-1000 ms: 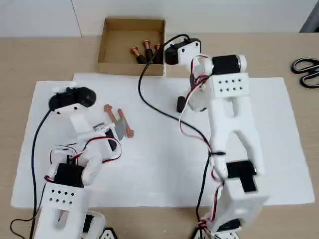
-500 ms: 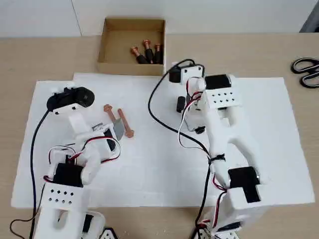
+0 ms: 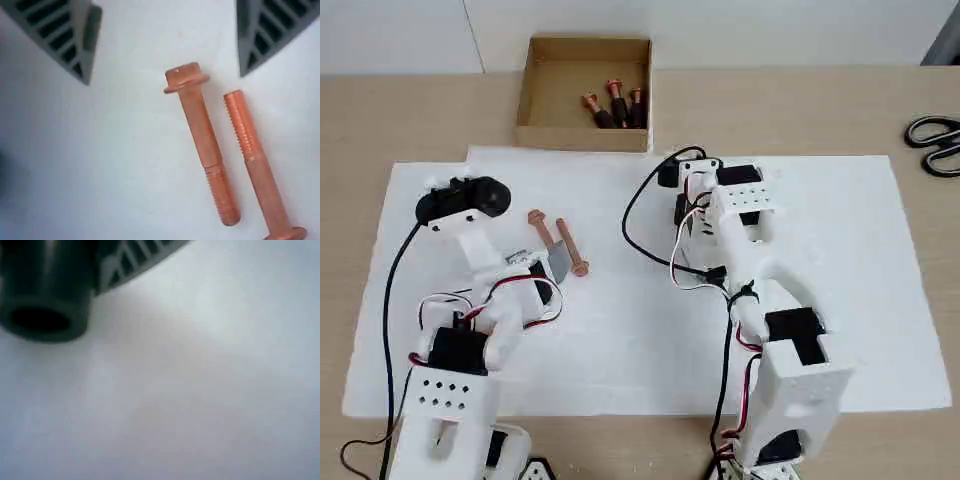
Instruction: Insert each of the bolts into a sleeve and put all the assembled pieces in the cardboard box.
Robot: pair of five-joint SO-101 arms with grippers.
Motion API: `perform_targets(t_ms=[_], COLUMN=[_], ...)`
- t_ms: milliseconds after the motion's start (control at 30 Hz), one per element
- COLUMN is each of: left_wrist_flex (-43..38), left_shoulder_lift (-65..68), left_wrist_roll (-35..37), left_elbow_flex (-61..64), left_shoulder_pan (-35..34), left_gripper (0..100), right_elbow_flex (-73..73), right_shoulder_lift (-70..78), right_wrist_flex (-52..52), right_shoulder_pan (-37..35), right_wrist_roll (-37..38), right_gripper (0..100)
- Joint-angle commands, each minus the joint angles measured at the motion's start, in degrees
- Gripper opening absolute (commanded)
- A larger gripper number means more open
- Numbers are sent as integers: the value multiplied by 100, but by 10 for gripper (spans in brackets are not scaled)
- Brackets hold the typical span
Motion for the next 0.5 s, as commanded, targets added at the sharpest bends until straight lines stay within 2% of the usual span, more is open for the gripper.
perform_targets(t_ms=[0,467], left_wrist_flex=[0,0], left_shoulder_lift=[-114,-114], left_wrist_roll=[35,35], left_elbow_flex=[-22,-22], left_shoulder_pan=[-9,-9], left_gripper=[184,184], right_elbow_flex=[-387,-519], right_shoulder_lift=[-31,321], right_wrist_flex=[145,110], right_shoulder_pan=[-48,-48], right_wrist_roll=[-35,-26], right_gripper=[109,136])
